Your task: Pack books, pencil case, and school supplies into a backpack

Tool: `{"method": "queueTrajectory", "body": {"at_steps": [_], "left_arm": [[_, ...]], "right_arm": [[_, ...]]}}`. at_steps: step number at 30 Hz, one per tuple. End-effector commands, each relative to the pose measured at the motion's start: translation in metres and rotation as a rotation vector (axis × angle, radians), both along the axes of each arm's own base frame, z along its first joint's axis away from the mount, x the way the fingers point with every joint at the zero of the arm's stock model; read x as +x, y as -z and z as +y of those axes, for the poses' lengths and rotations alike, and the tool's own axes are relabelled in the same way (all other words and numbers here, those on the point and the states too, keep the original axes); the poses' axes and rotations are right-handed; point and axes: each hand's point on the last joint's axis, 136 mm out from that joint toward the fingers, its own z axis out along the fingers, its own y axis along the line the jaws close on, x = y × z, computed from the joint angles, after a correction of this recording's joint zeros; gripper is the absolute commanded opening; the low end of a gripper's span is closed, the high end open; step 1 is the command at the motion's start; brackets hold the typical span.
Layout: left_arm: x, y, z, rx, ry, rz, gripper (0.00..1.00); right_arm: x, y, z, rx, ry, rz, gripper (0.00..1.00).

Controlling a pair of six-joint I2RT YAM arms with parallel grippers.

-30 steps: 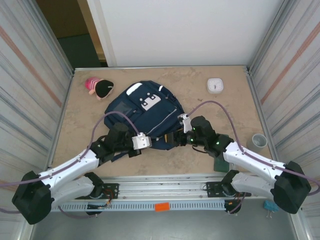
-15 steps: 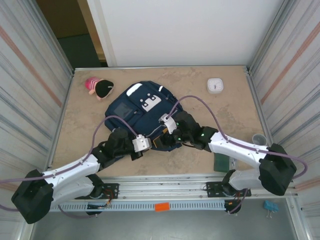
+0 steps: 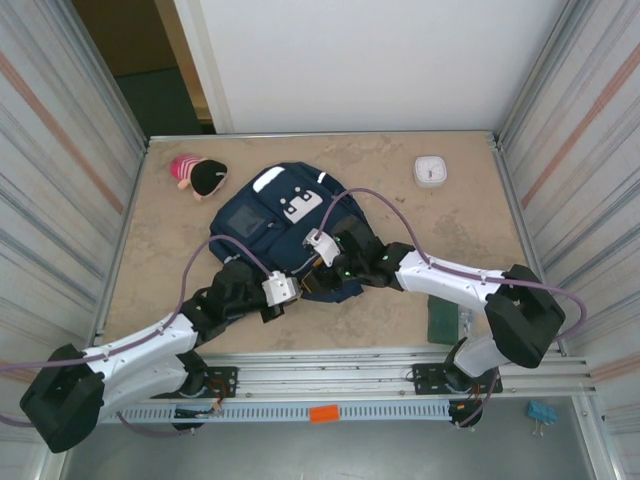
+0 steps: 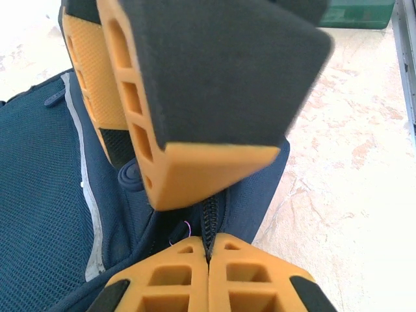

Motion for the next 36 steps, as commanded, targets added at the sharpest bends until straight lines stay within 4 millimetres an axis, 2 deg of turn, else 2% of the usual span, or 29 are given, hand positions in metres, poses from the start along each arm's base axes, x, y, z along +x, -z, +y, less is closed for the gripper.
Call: {"method": "queueTrajectory", "body": {"at_steps": [1,6,12,16,22,24,27,30,31,33,36], "left_arm": [[0.001,-0.032,-0.007,-0.082,0.021,-0.09,0.0],[0.008,-0.026,0.003,-0.045,-0.048,-0.079,0.0],[0.02,-0.03,0.01,-0.051,-0.144,-0.055,0.0],[0.028,-0.033,0.016,-0.045,-0.218,-0.021,0.0],[0.041,-0.048,0.04,-0.125,-0.419,0.033,0.0],[0.044,-0.05,0.051,-0.16,-0.492,0.073,0.0],[0.052,-0.052,0.071,-0.196,-0.616,0.108,0.0],[0.06,-0.052,0.086,-0.231,-0.711,0.136,0.0],[0.063,-0.051,0.091,-0.245,-0.743,0.15,0.04],[0.07,-0.051,0.101,-0.29,-0.833,0.211,0.22],[0.066,-0.049,0.107,-0.326,-0.918,0.362,0.45]], "right_arm": [[0.015,-0.016,-0.004,0.037,0.051,-0.024,0.29],[0.027,-0.033,-0.024,0.101,0.146,-0.017,0.13],[0.036,-0.037,-0.051,0.17,0.265,0.03,0.0],[0.041,-0.037,-0.067,0.197,0.338,0.051,0.0],[0.061,-0.019,-0.109,0.223,0.544,0.129,0.0],[0.055,-0.02,-0.104,0.249,0.51,0.143,0.0],[0.036,-0.023,-0.086,0.27,0.447,0.136,0.0],[0.023,-0.021,-0.073,0.284,0.47,0.139,0.0],[0.022,-0.02,-0.071,0.295,0.496,0.141,0.0],[0.017,-0.016,-0.066,0.327,0.552,0.151,0.0],[0.014,-0.012,-0.064,0.341,0.613,0.141,0.0]]}}
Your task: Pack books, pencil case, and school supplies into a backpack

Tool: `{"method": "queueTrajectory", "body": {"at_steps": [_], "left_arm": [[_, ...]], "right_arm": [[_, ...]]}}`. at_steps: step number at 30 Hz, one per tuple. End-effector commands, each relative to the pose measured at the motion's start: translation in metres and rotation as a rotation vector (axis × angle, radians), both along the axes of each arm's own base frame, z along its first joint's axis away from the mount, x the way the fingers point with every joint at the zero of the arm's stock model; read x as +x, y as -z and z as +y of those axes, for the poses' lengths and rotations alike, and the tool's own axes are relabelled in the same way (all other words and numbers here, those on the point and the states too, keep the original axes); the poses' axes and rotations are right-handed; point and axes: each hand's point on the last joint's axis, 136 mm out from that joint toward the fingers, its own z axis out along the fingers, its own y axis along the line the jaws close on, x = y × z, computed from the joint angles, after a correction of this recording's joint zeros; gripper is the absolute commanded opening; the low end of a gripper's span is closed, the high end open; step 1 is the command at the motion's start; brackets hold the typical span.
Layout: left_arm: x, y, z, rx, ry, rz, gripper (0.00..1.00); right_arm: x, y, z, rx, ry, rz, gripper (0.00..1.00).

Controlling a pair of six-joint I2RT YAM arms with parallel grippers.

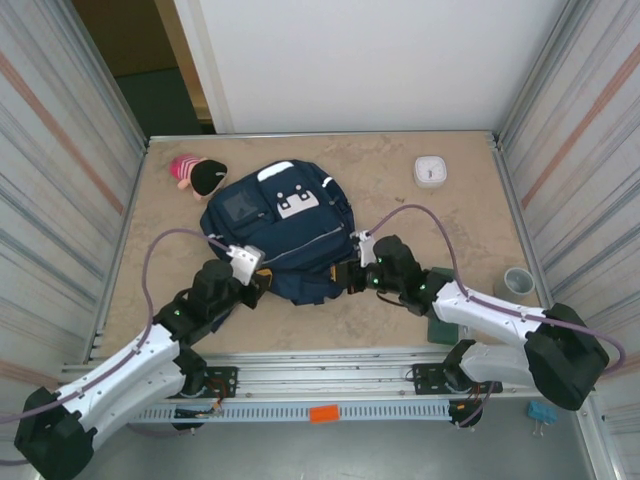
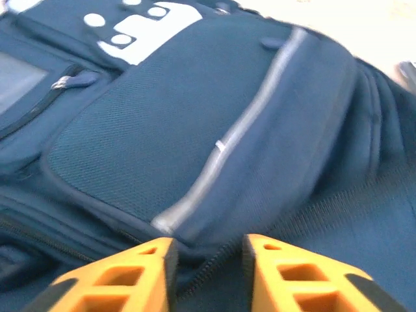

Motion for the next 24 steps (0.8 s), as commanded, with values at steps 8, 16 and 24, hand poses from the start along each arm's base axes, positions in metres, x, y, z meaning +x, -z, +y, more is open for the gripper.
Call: {"method": "queueTrajectory", "body": {"at_steps": [8,16,24], "left_arm": [[-0.023,0.01,0.015,-0.528,-0.487,0.512,0.61],[-0.046,0.052,0.014,-0.637,-0.645,0.72,0.63],[-0.032,0.074,0.016,-0.641,-0.695,0.69,0.62]], "right_arm": [[-0.003,-0.012,0.013,0.008,0.11,-0.038,0.0],[-0.023,-0.01,0.034,-0.015,0.043,-0.036,0.0],[-0.045,-0.005,0.069,-0.005,-0.034,0.032,0.0]]}}
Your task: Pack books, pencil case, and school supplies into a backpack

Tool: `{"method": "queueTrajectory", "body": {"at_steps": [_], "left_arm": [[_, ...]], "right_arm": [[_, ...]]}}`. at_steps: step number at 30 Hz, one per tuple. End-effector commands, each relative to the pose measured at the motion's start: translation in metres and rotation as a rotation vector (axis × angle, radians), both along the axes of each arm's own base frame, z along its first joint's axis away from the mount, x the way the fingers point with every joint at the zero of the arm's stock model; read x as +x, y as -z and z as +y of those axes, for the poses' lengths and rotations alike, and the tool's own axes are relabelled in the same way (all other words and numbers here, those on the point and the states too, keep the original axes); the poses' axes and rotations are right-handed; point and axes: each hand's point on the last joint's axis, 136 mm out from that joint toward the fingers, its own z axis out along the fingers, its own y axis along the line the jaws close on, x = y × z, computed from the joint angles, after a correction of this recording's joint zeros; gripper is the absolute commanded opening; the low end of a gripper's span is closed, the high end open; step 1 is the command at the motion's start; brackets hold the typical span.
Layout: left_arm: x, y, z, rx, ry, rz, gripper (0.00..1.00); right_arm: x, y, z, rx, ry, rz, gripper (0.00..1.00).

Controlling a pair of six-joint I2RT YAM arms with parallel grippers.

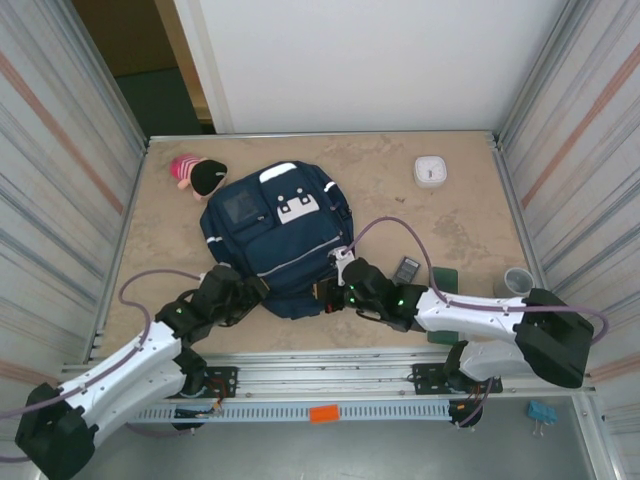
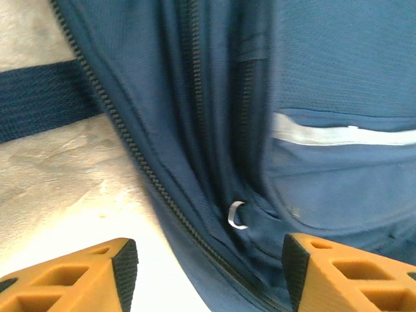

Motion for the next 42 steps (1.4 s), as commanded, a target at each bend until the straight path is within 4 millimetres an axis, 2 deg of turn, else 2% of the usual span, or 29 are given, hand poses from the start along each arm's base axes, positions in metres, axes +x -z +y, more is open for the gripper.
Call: {"method": "queueTrajectory", "body": {"at_steps": [1,7,10,13,16,18,22,25,29,37,40,42], "left_arm": [[0.016,0.0,0.001,-0.029,-0.068,-0.037,0.62],[0.052,-0.017,0.004,0.003,-0.075,-0.1,0.62],[0.066,-0.025,0.011,-0.009,-0.077,-0.099,0.63],[0.072,-0.042,0.017,-0.014,-0.075,-0.119,0.63],[0.061,-0.053,0.021,-0.024,-0.08,-0.124,0.64],[0.048,-0.052,0.02,-0.075,-0.088,-0.102,0.65],[0.021,-0.04,0.02,-0.174,-0.124,-0.041,0.65],[0.011,-0.03,0.02,-0.232,-0.159,-0.033,0.63],[0.009,-0.02,0.017,-0.294,-0.188,-0.022,0.6],[0.025,-0.022,-0.005,-0.313,-0.132,-0.021,0.59],[0.028,-0.016,-0.013,-0.314,-0.115,0.003,0.51],[0.03,-0.012,-0.014,-0.302,-0.116,0.016,0.4]], "right_arm": [[-0.01,-0.015,0.027,0.065,-0.031,0.031,0.0],[-0.017,-0.009,0.064,0.073,-0.073,0.077,0.0],[-0.011,-0.007,0.073,0.037,-0.07,0.068,0.0],[0.002,-0.009,0.076,0.046,-0.039,0.071,0.0],[0.01,-0.007,0.079,0.055,-0.022,0.081,0.0],[0.012,-0.006,0.081,0.055,-0.02,0.085,0.0],[0.012,-0.003,0.087,0.054,-0.033,0.1,0.0],[0.012,-0.001,0.09,0.052,-0.04,0.108,0.0],[0.009,0.0,0.092,0.051,-0.049,0.116,0.0],[0.003,-0.008,0.095,0.066,-0.079,0.09,0.0],[0.001,-0.012,0.093,0.071,-0.085,0.074,0.0],[0.002,-0.015,0.088,0.068,-0.072,0.061,0.0]]}}
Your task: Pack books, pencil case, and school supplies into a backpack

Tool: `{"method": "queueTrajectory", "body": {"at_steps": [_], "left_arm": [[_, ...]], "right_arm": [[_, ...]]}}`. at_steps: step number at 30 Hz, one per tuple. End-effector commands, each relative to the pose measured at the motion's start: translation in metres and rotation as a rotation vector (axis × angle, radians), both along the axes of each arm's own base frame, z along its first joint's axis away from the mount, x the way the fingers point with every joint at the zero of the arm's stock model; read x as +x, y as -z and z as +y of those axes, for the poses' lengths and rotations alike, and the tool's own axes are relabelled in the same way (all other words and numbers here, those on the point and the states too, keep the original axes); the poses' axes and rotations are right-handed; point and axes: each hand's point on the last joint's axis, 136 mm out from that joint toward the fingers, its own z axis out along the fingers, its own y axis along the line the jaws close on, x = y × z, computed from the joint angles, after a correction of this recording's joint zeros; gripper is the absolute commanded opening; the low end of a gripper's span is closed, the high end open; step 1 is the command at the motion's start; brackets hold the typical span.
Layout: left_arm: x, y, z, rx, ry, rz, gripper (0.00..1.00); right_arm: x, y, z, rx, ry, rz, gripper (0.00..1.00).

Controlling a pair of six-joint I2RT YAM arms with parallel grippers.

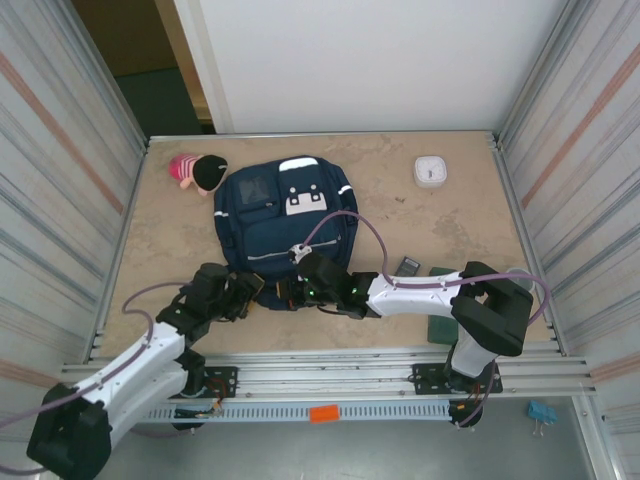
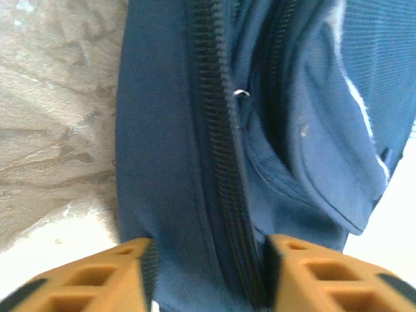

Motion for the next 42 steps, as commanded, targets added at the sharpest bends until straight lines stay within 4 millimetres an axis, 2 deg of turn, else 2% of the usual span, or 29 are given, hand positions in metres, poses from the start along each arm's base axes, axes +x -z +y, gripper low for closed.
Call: {"method": "queueTrajectory", "body": {"at_steps": [1,5,7,13,21,23,24,28,30,37,42], "left_arm": [[0.014,-0.017,-0.009,-0.036,0.003,-0.057,0.33],[0.016,-0.017,0.006,0.022,-0.055,-0.071,0.1],[0.016,-0.019,0.015,0.046,-0.074,-0.081,0.06],[0.012,-0.02,0.034,0.064,-0.107,-0.079,0.04],[0.014,-0.025,0.038,0.06,-0.118,-0.106,0.04],[0.016,-0.028,0.035,0.057,-0.101,-0.119,0.04],[0.016,-0.029,0.034,0.06,-0.091,-0.119,0.04],[0.017,-0.027,0.029,0.062,-0.06,-0.109,0.04],[0.018,-0.028,0.027,0.054,-0.053,-0.112,0.04],[0.02,-0.032,0.025,0.047,-0.045,-0.126,0.04],[0.019,-0.03,0.025,0.051,-0.041,-0.126,0.04]], "right_arm": [[-0.004,-0.026,0.002,0.056,-0.011,-0.041,0.0],[0.005,-0.025,-0.022,0.01,0.051,-0.065,0.0],[0.01,-0.02,-0.034,-0.012,0.083,-0.063,0.0],[0.023,-0.001,-0.068,-0.033,0.167,-0.029,0.0],[0.02,-0.002,-0.08,-0.01,0.168,-0.035,0.0],[0.015,-0.011,-0.072,0.031,0.097,-0.04,0.0],[0.012,-0.014,-0.066,0.038,0.063,-0.035,0.06],[0.006,-0.029,-0.043,0.03,-0.037,0.009,0.44],[0.007,-0.033,-0.034,0.028,-0.051,0.033,0.53],[0.024,-0.016,-0.027,0.005,0.034,0.169,0.57],[0.031,-0.008,-0.013,-0.017,0.024,0.175,0.59]]}}
